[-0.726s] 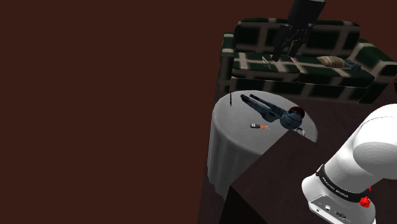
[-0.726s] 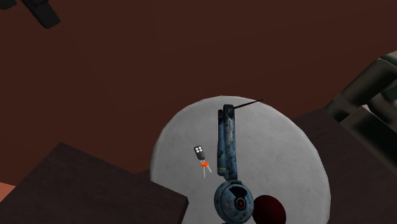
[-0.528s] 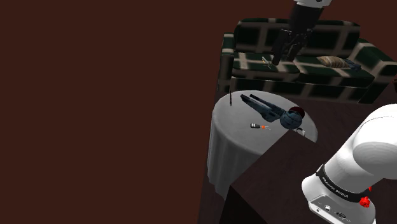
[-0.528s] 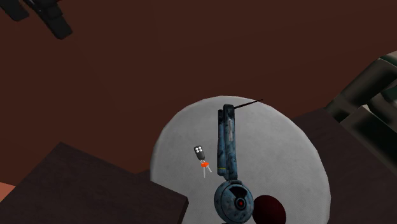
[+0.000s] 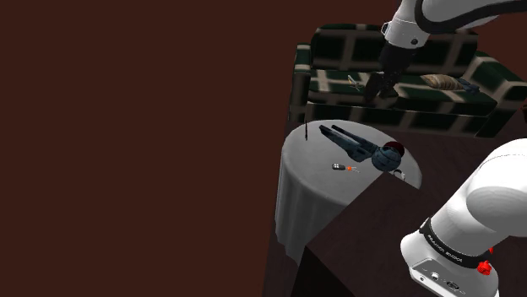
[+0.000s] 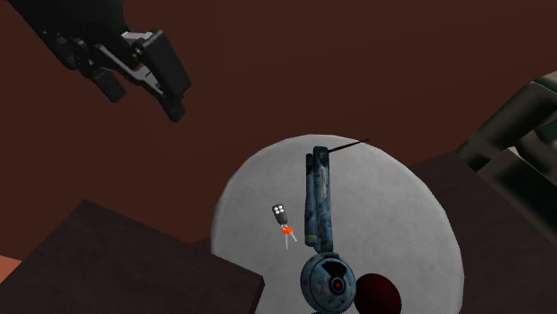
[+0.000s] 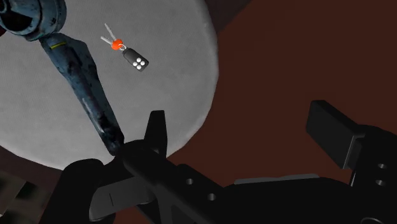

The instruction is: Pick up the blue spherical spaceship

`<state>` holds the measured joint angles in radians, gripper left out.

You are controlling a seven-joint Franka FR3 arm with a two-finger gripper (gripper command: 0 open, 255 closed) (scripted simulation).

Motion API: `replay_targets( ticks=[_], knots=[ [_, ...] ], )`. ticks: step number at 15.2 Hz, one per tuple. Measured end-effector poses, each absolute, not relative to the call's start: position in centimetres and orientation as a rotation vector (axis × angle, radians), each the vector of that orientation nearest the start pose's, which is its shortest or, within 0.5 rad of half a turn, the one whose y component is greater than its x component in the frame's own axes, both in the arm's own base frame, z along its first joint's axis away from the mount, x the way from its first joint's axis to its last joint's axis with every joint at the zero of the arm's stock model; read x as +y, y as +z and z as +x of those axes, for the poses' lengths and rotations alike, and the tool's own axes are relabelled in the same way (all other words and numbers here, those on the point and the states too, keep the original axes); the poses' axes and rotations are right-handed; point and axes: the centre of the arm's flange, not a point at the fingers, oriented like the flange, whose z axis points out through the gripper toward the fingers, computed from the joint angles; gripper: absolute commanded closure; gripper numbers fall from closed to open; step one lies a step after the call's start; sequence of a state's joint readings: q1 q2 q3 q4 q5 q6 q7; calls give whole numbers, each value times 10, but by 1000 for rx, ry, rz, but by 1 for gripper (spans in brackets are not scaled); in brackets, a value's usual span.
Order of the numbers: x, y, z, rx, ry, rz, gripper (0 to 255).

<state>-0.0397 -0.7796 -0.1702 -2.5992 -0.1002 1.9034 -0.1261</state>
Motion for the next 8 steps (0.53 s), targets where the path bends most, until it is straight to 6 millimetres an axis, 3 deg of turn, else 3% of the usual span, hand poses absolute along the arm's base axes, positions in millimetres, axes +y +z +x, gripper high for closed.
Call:
replay_targets(
  ticks=[8],
  knots=[
    [-135, 414, 333, -137, -132, -3162, 0]
  ],
)
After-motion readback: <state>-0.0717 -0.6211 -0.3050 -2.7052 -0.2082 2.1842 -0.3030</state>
